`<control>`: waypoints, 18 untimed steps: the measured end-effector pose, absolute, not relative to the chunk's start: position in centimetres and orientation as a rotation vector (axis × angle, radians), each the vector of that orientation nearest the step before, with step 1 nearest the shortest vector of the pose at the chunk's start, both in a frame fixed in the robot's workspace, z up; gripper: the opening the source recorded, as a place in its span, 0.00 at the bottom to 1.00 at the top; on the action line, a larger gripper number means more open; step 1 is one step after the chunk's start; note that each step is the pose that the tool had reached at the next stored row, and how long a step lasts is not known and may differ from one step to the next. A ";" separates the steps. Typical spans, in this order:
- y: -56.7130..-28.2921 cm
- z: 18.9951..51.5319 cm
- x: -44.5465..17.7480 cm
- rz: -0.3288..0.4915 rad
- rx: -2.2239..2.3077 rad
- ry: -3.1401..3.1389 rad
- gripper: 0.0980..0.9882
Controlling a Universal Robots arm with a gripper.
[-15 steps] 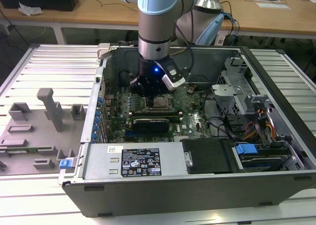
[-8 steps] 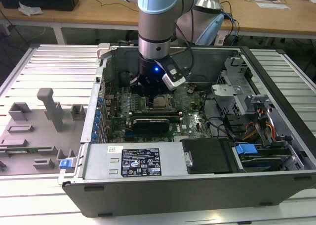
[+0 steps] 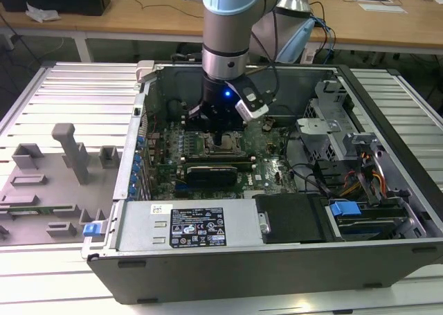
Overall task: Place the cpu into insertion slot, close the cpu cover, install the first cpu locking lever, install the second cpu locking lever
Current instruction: 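Close the cpu cover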
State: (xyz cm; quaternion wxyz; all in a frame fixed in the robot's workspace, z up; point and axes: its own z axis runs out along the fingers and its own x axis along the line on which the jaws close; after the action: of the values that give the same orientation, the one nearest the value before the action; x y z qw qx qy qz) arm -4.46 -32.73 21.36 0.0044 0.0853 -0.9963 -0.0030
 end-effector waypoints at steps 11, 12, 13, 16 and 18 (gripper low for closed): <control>-32.7 24.0 -4.4 -0.009 0.267 -3.125 0.01; -32.7 24.3 -4.4 -0.009 0.267 -3.126 0.01; -32.7 24.5 -4.4 -0.009 0.267 -3.127 0.01; -32.7 25.3 -4.4 -0.009 0.267 -3.129 0.01; -32.7 25.4 -4.4 -0.009 0.268 -3.129 0.01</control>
State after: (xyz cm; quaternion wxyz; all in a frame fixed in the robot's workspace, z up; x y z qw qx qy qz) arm -4.42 -32.71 25.40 0.0004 0.0852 -0.9964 -0.0029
